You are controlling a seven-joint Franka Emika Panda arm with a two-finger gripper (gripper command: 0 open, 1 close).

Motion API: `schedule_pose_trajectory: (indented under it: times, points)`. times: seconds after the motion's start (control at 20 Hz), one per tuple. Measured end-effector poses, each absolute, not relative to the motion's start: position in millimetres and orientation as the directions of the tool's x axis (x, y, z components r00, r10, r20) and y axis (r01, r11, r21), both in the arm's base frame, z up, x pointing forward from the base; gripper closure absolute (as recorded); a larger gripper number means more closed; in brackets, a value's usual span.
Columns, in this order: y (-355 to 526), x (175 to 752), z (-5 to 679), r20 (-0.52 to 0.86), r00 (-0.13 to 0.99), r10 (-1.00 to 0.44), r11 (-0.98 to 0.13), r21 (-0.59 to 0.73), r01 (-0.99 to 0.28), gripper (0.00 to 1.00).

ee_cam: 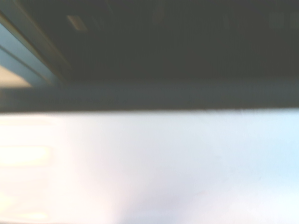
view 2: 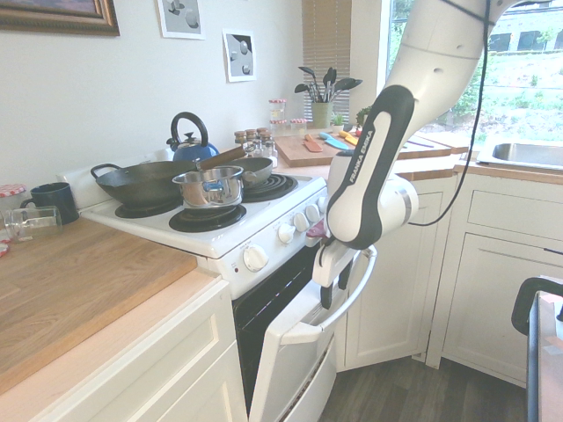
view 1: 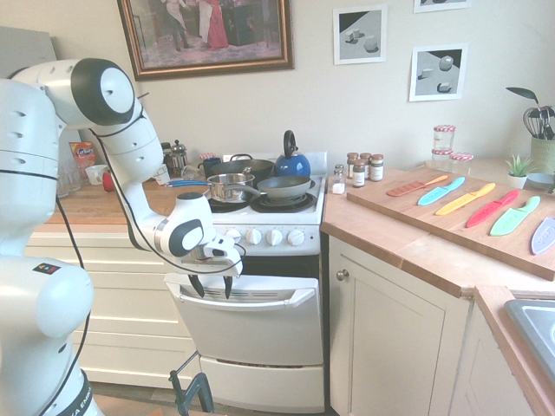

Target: Open the oven

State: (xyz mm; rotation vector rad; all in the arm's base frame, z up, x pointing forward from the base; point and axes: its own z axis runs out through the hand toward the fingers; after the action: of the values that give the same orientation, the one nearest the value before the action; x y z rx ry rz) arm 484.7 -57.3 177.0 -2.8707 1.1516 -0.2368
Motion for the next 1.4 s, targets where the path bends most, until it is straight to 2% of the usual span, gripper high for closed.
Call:
schedule_pose_trajectory:
  times: [0.15, 0.3, 0.5, 1.0, 1.4]
  points:
    - [-36, 490, 229, 0.152, 0.727, -0.670, -0.742, -0.125, -0.658, 0.00]
    - [-28, 492, 246, 0.167, 0.725, -0.668, -0.744, -0.127, -0.657, 0.00]
    - [-35, 501, 236, 0.160, 0.715, -0.680, -0.732, -0.109, -0.672, 0.00]
    - [-52, 572, 191, 0.171, 0.701, -0.693, -0.719, -0.085, -0.690, 0.00]
    - [-62, 584, 154, 0.163, 0.681, -0.714, -0.699, -0.097, -0.709, 0.00]
